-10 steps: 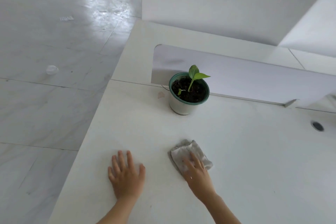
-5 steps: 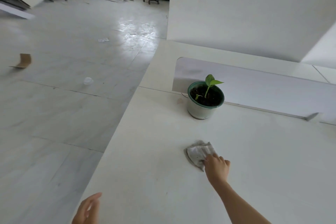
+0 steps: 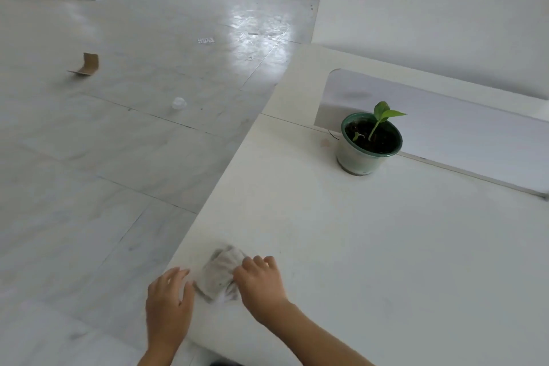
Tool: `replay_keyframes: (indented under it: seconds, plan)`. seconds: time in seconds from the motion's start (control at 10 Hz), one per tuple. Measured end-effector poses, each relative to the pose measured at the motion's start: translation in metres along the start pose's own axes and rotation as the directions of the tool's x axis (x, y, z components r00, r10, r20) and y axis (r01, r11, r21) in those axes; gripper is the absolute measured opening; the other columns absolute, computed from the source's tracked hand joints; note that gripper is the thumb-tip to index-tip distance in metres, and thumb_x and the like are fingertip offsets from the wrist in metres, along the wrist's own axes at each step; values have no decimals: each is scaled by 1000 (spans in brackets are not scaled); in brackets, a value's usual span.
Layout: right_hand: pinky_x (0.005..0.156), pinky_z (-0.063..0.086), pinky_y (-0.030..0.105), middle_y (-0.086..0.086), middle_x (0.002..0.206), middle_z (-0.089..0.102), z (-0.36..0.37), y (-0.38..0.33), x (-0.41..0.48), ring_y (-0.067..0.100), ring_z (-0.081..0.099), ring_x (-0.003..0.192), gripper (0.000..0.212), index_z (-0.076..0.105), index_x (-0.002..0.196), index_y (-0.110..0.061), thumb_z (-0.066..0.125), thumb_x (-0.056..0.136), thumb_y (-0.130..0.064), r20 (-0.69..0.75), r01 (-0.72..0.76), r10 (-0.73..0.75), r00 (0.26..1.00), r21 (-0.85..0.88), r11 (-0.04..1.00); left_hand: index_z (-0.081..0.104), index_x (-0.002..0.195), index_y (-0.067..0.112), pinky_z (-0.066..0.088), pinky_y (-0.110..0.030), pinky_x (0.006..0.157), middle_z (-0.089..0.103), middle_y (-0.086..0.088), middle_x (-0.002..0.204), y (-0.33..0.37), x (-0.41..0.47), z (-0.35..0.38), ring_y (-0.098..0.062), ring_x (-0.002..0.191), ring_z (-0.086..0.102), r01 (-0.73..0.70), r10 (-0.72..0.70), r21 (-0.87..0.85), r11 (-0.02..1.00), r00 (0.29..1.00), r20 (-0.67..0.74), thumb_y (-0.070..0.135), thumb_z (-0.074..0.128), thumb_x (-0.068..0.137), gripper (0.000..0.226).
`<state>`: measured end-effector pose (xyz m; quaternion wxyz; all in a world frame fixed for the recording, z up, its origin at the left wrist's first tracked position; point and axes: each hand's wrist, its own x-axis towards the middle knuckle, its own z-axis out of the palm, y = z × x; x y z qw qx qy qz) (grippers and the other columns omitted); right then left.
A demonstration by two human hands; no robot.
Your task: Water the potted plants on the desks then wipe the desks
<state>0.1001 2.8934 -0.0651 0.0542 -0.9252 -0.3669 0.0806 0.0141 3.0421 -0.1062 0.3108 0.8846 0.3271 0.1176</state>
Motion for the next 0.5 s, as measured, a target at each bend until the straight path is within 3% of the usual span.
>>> replay_keyframes:
  seconds: [0.1, 0.2, 0.3, 0.4, 0.5]
  plan:
    - [53, 46, 13, -17, 67, 63, 19, -15, -5, 4, 61, 60, 37, 63, 58, -35, 78, 25, -44, 192, 95, -91, 977, -12, 995, 69, 97, -3, 48, -55, 79, 65, -26, 108, 0, -2, 1, -48, 100, 56, -33, 32, 90, 995, 999, 17, 28, 47, 78, 42]
    - [68, 50, 16, -12, 91, 66, 15, -9, -13, 9, 65, 82, 34, 67, 80, -38, 73, 47, -43, 197, 127, -140, 970, 77, 989, 69, 101, -3, 46, -54, 82, 64, -25, 112, -2, -4, 2, -46, 105, 54, -15, 11, 95, 995, 999, 45, 19, 53, 79, 35]
    - [103, 34, 35, 11, 139, 44, -2, -1, -16, 26, 41, 126, 41, 51, 126, -19, 50, 86, -19, 186, 112, -152, 971, 213, 971, 70, 98, -1, 49, -52, 79, 66, -23, 109, -4, -6, 4, -45, 102, 57, -81, 75, 105, 991, 995, 60, 26, 47, 76, 41]
    - [108, 26, 31, 5, 148, 34, -41, 14, -16, 21, 29, 135, 42, 45, 134, -20, 45, 92, -23, 101, -23, -18, 995, 389, 921, 72, 85, 2, 54, -49, 62, 70, -23, 94, 4, 4, 8, -46, 84, 64, -156, 147, 123, 980, 986, 85, 31, 40, 75, 44]
    - [103, 36, 21, 5, 132, 53, -108, 44, -12, 15, 48, 120, 31, 59, 119, -16, 55, 89, -22, -94, -197, 326, 941, 629, 752, 72, 77, 5, 54, -41, 54, 71, -19, 81, 4, 7, 26, -36, 75, 63, -259, 254, 113, 959, 966, 50, 28, 41, 69, 40]
